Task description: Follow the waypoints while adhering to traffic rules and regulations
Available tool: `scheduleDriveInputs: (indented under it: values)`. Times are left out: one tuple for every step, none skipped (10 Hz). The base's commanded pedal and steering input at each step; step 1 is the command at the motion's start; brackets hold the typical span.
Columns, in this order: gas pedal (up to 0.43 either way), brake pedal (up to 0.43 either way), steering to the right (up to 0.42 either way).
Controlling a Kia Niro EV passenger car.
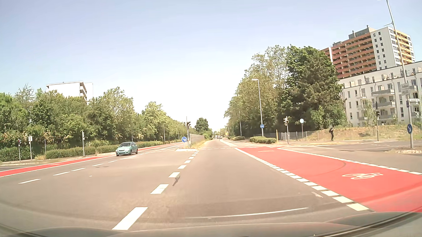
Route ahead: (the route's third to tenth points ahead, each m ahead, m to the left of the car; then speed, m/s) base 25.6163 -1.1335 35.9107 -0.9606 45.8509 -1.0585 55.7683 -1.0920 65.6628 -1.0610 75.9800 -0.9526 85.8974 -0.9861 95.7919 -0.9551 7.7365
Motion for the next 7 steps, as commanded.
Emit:
scheduleDriveInputs:
  values:
    - [0.461,0.0,0.01]
    - [0.441,0.0,0.01]
    - [0.409,0.0,0.01]
    - [0.398,0.0,0.009]
    - [0.398,0.0,0.008]
    - [0.39,0.0,0.006]
    - [0.39,0.0,0.005]
